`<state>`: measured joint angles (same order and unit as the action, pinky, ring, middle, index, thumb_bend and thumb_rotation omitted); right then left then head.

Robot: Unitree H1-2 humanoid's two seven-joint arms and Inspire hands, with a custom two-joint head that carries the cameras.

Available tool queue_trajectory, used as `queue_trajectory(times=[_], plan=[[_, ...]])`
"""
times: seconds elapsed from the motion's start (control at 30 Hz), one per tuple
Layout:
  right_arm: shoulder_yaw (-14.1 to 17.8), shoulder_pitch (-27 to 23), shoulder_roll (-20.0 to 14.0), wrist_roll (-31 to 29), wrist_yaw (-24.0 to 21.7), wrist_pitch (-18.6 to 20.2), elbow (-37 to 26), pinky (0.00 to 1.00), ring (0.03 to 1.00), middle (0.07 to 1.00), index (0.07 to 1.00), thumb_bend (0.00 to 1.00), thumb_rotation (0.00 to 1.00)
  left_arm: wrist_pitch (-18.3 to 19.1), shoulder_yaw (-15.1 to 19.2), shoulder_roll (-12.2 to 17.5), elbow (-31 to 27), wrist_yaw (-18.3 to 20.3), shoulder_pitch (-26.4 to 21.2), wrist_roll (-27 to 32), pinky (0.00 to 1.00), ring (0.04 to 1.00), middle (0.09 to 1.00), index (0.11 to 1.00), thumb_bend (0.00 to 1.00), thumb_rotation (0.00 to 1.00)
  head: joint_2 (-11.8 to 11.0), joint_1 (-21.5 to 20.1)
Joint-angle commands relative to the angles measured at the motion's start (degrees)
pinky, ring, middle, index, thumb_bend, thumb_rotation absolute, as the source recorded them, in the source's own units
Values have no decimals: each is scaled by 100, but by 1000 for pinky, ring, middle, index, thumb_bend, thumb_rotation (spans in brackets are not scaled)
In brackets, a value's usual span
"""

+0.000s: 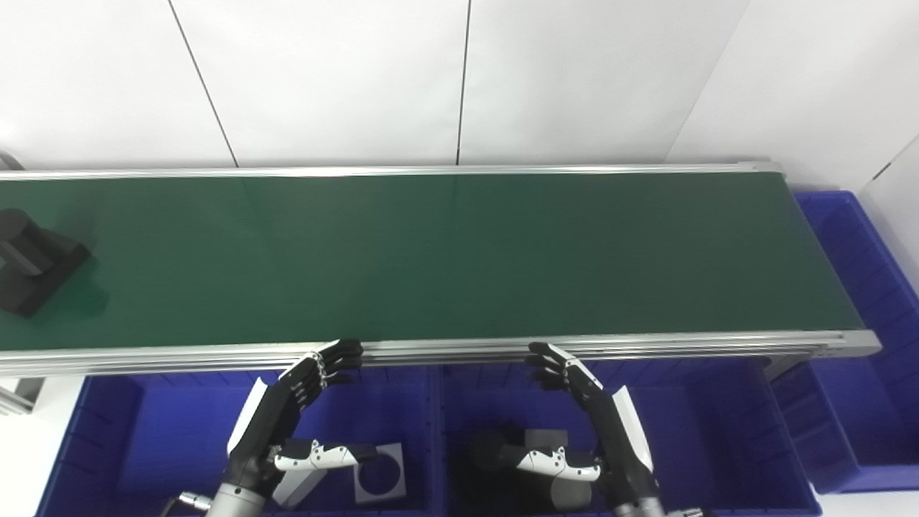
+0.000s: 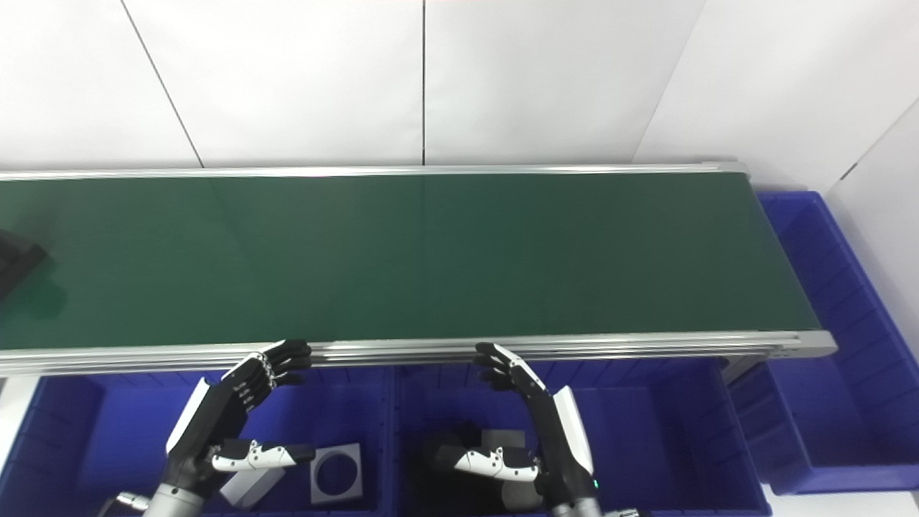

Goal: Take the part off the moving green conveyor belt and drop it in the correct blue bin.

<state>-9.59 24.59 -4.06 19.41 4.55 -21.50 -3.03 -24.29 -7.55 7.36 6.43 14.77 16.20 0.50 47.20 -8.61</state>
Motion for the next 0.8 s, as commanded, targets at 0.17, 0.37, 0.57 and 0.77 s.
queue_trajectory(times=[0.17,0.37,0.57,0.77], plan=[[16,-8,51,-64,35,-103,-135,699,730,778,818,911,351,-233,-9,28,-186,-47,-30,16,725,771,804,782,883,162,9,1],[14,-8,41,-25,35,-74,-149,672,733,784,821,911,363,-231,-19,39,-204,-45,-33,6,725,773,804,782,882,162,10,0],[22,-26,48,-31,60,-130,-90,703,728,775,817,914,355,-234,-25,50,-187,-33,-49,12,727,777,803,778,886,158,6,-5],[22,-27,49,-7,65,-125,-94,702,729,775,818,914,356,-244,-17,42,-186,-62,-46,-21,723,772,801,775,887,161,3,-1]])
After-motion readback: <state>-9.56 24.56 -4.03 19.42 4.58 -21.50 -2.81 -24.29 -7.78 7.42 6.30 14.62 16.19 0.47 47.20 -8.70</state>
